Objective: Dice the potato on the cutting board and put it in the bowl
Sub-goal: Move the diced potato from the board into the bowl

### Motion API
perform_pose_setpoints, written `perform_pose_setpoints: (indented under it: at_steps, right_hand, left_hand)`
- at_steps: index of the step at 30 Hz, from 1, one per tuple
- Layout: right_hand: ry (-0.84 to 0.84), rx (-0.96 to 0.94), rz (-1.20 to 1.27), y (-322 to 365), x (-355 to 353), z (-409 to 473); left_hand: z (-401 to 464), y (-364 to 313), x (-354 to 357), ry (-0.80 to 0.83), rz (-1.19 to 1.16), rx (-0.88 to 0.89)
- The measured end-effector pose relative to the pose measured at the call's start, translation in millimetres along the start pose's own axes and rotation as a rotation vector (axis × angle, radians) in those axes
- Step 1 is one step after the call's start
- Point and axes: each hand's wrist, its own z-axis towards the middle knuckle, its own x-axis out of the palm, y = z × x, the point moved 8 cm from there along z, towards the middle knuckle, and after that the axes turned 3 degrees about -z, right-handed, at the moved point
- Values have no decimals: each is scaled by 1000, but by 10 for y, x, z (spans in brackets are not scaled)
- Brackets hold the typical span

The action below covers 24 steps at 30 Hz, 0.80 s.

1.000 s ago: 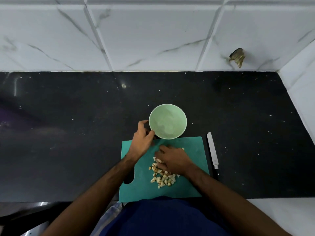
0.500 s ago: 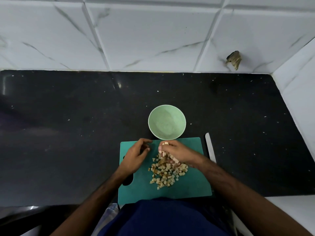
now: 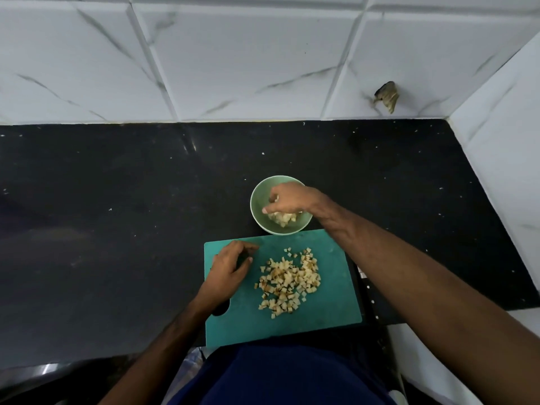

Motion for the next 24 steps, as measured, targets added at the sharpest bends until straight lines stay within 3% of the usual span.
perform_pose_setpoints:
  at_steps: [6, 9, 12, 14, 16, 20, 24]
  right_hand:
    - [-314, -80, 295, -112, -275, -235]
    - [-394, -127, 447, -173, -173, -299]
    - [-389, -209, 1154, -271, -119, -525]
    - [-298, -290, 1608, -290, -5, -660]
    - [-271, -324, 1774, -291, 85, -704]
    - [-333, -347, 1657, -306, 127, -786]
    - [-350, -208, 1165, -563, 533, -1188]
  left_hand:
    - [-133, 21, 61, 100, 152, 66]
    - [-181, -57, 135, 199, 214, 147]
    - [-237, -64, 245, 335, 309, 220]
    - [-301, -29, 315, 396, 378, 249]
    - [-356, -3, 368, 409, 438, 281]
    - [-357, 34, 430, 375, 554, 326]
    - [-352, 63, 419, 356, 653, 368]
